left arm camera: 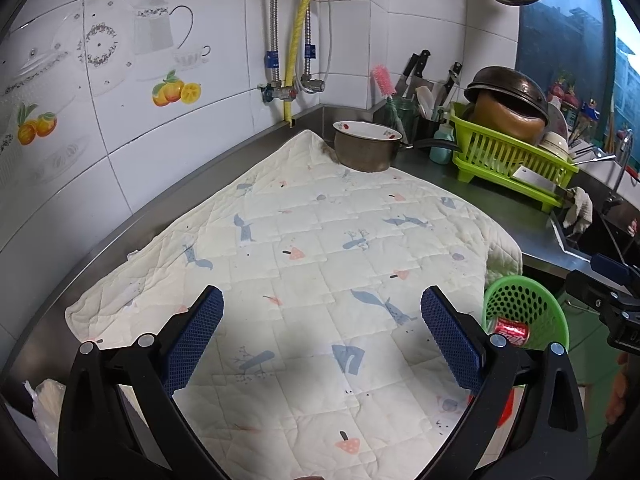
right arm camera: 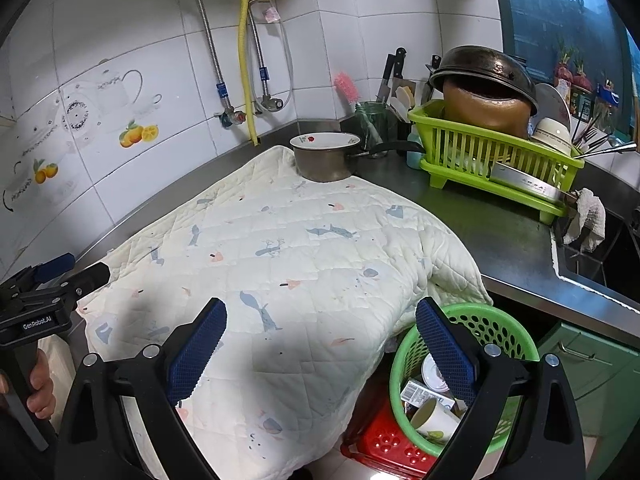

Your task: Collect trash

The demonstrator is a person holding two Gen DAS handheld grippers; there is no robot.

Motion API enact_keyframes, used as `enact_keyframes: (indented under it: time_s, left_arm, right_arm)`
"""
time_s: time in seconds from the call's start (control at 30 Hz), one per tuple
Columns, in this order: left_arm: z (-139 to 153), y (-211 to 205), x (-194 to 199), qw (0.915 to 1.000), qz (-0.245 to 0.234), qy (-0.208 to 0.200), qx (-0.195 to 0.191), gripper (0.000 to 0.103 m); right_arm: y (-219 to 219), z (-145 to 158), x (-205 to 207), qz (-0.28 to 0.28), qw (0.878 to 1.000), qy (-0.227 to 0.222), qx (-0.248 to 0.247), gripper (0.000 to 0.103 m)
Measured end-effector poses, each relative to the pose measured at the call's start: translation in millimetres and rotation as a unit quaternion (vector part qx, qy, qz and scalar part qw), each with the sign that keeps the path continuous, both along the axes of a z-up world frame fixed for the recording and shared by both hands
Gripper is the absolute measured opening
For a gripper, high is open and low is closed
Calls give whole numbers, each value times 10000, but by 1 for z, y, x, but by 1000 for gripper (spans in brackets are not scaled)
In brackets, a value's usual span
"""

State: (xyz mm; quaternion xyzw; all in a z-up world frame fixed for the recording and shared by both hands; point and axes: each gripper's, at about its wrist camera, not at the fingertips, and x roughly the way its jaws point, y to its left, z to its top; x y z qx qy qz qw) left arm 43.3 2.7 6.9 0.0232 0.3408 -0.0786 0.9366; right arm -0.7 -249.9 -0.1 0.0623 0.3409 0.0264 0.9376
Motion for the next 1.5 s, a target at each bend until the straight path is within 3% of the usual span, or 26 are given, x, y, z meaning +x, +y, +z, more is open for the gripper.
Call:
enact_keyframes:
  time_s: [0.73, 1.2, 1.5]
  left_arm:
    - [8, -11, -12, 9999, -28, -151, -36, 98]
    - [28, -18, -29, 9969, 101, -774, 67, 98]
    - [33, -20, -35, 9961, 90, -878, 17, 98]
  right_arm:
    - [5, 8, -16, -112, 9989, -344, -291, 93]
    - [4, 16, -30, -197, 9974, -619, -311, 93]
    - [5, 20, -34, -214, 9967, -730, -288, 93]
